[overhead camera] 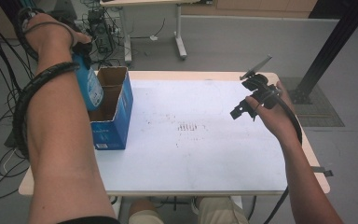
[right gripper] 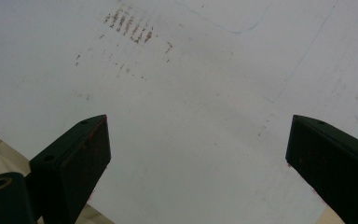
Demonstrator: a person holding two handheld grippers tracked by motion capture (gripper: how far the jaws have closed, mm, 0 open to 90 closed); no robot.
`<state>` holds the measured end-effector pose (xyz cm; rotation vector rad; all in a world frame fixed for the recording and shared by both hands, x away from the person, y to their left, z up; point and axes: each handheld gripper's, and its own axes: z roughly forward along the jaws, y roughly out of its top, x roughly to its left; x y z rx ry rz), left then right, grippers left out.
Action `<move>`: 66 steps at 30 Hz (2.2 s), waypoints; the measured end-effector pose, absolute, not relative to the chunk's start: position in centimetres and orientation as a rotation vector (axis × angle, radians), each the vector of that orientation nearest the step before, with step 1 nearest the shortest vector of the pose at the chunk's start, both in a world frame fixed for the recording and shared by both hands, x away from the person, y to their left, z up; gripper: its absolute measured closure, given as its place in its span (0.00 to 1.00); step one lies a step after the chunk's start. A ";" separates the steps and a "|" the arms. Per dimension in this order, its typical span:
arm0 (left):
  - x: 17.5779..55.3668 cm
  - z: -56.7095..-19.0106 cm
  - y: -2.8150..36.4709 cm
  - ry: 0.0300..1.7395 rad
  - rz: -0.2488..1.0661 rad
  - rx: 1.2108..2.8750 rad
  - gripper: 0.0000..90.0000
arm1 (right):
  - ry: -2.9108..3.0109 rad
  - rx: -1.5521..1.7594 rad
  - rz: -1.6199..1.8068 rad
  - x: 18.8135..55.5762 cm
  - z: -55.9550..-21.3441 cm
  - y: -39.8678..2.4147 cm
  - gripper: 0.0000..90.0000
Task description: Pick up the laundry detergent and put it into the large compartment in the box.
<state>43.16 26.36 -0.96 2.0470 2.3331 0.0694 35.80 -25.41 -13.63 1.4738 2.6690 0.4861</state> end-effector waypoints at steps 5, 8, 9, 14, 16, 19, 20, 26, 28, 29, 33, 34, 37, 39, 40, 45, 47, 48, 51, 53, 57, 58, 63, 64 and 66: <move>43.2 -1.6 26.4 2.333 0.064 2.040 0.40 | 2.667 1.474 0.489 35.8 -13.6 -25.3 0.07; 43.3 -2.0 26.4 2.325 0.059 2.042 0.40 | 2.667 1.472 0.488 35.8 -13.6 -25.3 0.07; 43.3 -2.1 26.3 2.324 0.058 2.045 0.40 | 2.668 1.472 0.487 35.8 -13.6 -25.3 0.07; 43.6 -2.9 26.0 2.324 0.051 2.049 0.40 | 2.667 1.472 0.482 35.8 -13.6 -25.3 0.07; 43.7 -3.3 26.0 2.324 0.044 2.052 0.40 | 2.665 1.474 0.483 35.8 -13.6 -25.4 0.07; 43.7 -3.9 25.9 2.325 0.039 2.048 0.40 | 2.666 1.476 0.478 35.8 -13.6 -25.4 0.07; 43.8 -4.3 25.9 2.322 0.031 2.051 0.40 | 2.668 1.476 0.478 35.9 -13.6 -25.5 0.07; 44.0 -5.6 25.8 2.323 0.012 2.052 0.40 | 2.670 1.471 0.479 35.9 -13.7 -25.4 0.07; 44.1 -6.3 25.7 2.327 0.009 2.050 0.40 | 2.673 1.477 0.475 35.9 -13.9 -25.3 0.07; 44.1 -6.6 25.7 2.326 0.008 2.053 0.40 | 2.674 1.475 0.474 35.9 -13.9 -25.3 0.07; 44.1 -7.6 25.7 2.327 -0.002 2.050 0.40 | 2.678 1.479 0.466 36.0 -14.1 -25.2 0.07; 44.2 -7.9 25.7 2.328 -0.007 2.048 0.40 | 2.678 1.479 0.466 36.0 -14.1 -25.2 0.07; 44.3 -8.7 25.4 2.330 -0.015 2.057 0.40 | 2.682 1.476 0.461 36.0 -14.2 -25.1 0.07; 44.3 -9.3 25.2 2.328 -0.012 2.063 0.40 | 2.682 1.476 0.462 36.0 -14.3 -25.2 0.07; 44.5 -9.8 25.1 2.330 -0.024 2.068 0.40 | 2.680 1.476 0.460 36.0 -14.3 -25.1 0.07; 44.5 -10.8 25.0 2.327 -0.027 2.069 0.40 | 2.685 1.482 0.461 36.1 -14.6 -25.2 0.07; 44.5 -11.5 24.7 2.328 -0.020 2.074 0.40 | 2.687 1.486 0.455 36.1 -14.7 -25.1 0.07; 44.5 -11.7 24.7 2.327 -0.020 2.078 0.40 | 2.687 1.482 0.456 36.1 -14.7 -25.1 0.07; 44.5 -12.2 24.5 2.328 -0.015 2.077 0.40 | 2.689 1.484 0.454 36.2 -14.8 -25.1 0.07; 44.5 -12.4 24.5 2.327 -0.018 2.077 0.40 | 2.689 1.483 0.452 36.2 -14.8 -25.1 0.07; 44.5 -13.2 24.3 2.324 -0.010 2.073 0.40 | 2.686 1.487 0.449 36.2 -14.9 -25.3 0.07; 44.5 -13.2 24.3 2.324 -0.010 2.073 0.40 | 2.686 1.487 0.449 36.2 -14.9 -25.3 0.07; 44.5 -14.5 24.2 2.318 -0.019 2.086 0.40 | 2.681 1.497 0.448 36.2 -14.9 -25.6 0.07; 44.5 -14.5 24.2 2.318 -0.019 2.086 0.40 | 2.682 1.497 0.447 36.2 -14.9 -25.6 0.07; 44.6 -15.0 24.2 2.315 -0.026 2.093 0.40 | 2.682 1.497 0.445 36.2 -15.0 -25.5 0.07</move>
